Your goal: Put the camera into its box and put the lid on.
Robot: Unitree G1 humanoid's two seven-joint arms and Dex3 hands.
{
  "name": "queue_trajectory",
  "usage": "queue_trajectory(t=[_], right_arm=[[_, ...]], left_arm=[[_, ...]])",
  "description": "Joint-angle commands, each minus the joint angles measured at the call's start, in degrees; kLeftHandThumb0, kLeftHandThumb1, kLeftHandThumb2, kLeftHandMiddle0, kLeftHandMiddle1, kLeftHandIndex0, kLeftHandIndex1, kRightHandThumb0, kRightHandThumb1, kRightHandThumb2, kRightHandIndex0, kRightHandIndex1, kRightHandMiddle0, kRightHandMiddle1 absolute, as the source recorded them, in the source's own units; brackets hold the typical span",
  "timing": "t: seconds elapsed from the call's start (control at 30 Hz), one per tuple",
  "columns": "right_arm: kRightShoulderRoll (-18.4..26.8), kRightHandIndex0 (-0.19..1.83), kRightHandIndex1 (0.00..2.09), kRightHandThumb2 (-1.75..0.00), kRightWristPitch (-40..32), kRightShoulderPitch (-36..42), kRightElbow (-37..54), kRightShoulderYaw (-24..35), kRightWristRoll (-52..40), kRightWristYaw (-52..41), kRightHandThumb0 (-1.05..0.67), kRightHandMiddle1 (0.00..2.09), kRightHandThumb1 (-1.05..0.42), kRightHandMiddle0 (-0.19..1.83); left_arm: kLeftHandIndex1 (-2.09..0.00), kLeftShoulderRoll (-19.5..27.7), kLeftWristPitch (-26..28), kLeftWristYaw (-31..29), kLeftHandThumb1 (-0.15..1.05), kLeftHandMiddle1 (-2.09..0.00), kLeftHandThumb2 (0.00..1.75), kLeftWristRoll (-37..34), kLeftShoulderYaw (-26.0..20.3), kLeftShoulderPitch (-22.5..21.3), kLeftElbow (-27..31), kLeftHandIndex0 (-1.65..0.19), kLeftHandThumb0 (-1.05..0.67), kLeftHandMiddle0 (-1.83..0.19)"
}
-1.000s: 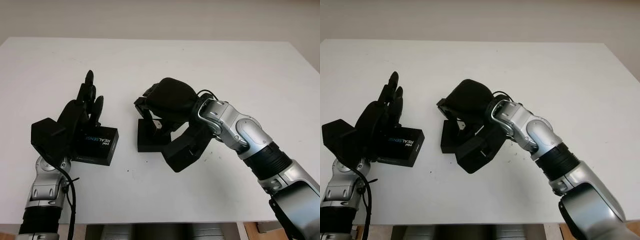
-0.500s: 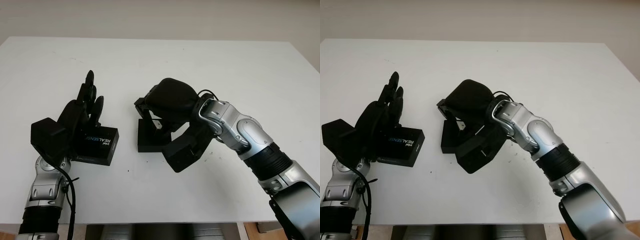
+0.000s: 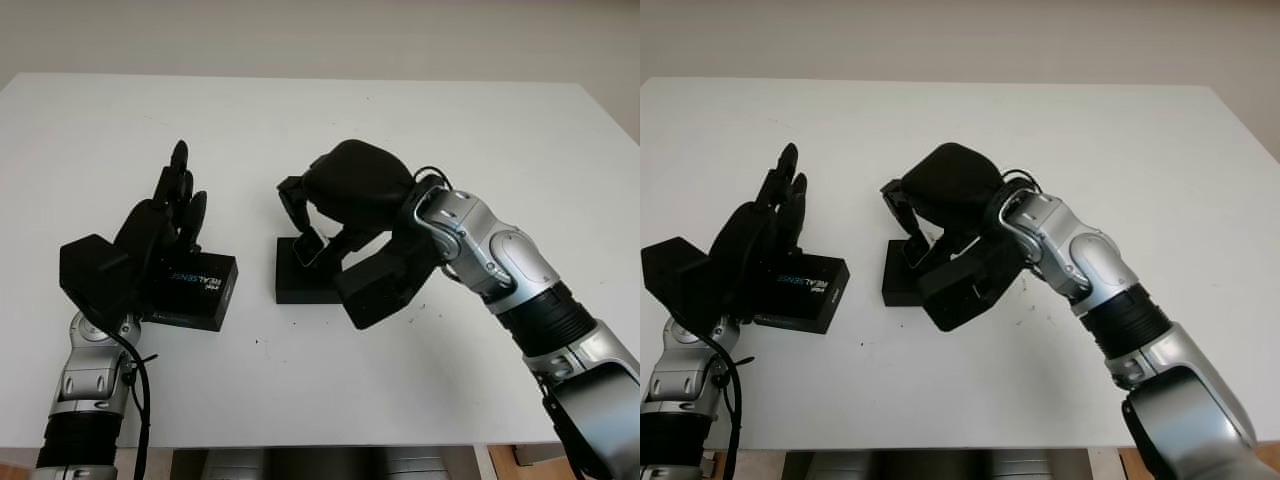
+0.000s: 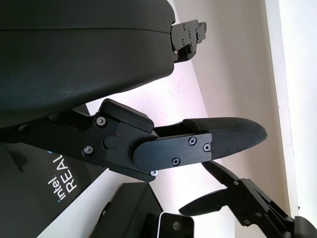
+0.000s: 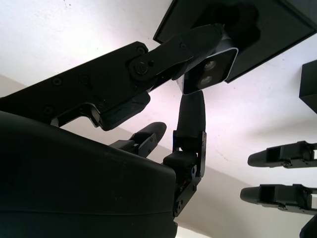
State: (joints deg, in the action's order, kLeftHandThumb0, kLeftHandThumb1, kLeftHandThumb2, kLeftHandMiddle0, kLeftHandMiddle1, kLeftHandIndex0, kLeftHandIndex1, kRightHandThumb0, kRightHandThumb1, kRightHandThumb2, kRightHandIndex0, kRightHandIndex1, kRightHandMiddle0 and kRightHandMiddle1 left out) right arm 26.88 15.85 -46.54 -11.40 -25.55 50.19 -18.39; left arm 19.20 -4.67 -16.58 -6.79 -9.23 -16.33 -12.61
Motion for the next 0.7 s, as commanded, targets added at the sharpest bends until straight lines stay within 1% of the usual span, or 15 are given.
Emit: queue_trajectory(t=[0.0, 0.13, 0.37, 0.5, 0.67], right_arm=[[0.2, 0.58, 0.24, -0.06, -0.2, 0.3, 0.7, 0.8, -0.7, 0.5, -0.39, 1.55, -0.93, 0.5], [-0.4, 0.55, 0.21, -0.06, -1.7, 0.2, 0.9, 1.2, -1.9, -0.7, -0.4, 1.47, -0.93, 0.53], [-1.0, 0.53, 0.2, -0.05, -3.0, 0.5, 0.7, 2.6, -6.6, -2.4, -0.41, 1.42, -0.93, 0.52], [-1.4, 0.54, 0.23, -0.05, -3.2, 1.9, 0.5, 3.4, -7.7, 0.3, -0.43, 1.34, -0.93, 0.54], [-2.1, 0.53, 0.27, -0.05, -4.8, 4.4, 1.3, 4.7, -9.0, 2.5, -0.43, 1.33, -0.93, 0.57]], left_arm=[[0.0, 0.5, -0.5, -0.3, 1.05, 0.0, 0.57, 0.0, -0.1, -0.6, 0.1, 0.19, -0.85, 0.19], [0.0, 0.5, -0.3, -0.3, 1.05, 0.0, 0.59, 0.0, -0.1, -0.5, 0.3, 0.19, -0.85, 0.19], [0.0, 0.6, 0.2, -0.3, 1.05, 0.0, 0.59, 0.0, -0.1, -0.4, 0.5, 0.19, -0.85, 0.19], [0.0, 0.8, 0.0, -0.5, 1.05, 0.0, 0.59, 0.2, 0.0, -0.4, 0.4, 0.19, -0.86, 0.19], [0.0, 0.6, 0.0, -0.2, 1.05, 0.0, 0.58, 0.3, 0.0, -0.3, 0.6, 0.19, -0.86, 0.19]])
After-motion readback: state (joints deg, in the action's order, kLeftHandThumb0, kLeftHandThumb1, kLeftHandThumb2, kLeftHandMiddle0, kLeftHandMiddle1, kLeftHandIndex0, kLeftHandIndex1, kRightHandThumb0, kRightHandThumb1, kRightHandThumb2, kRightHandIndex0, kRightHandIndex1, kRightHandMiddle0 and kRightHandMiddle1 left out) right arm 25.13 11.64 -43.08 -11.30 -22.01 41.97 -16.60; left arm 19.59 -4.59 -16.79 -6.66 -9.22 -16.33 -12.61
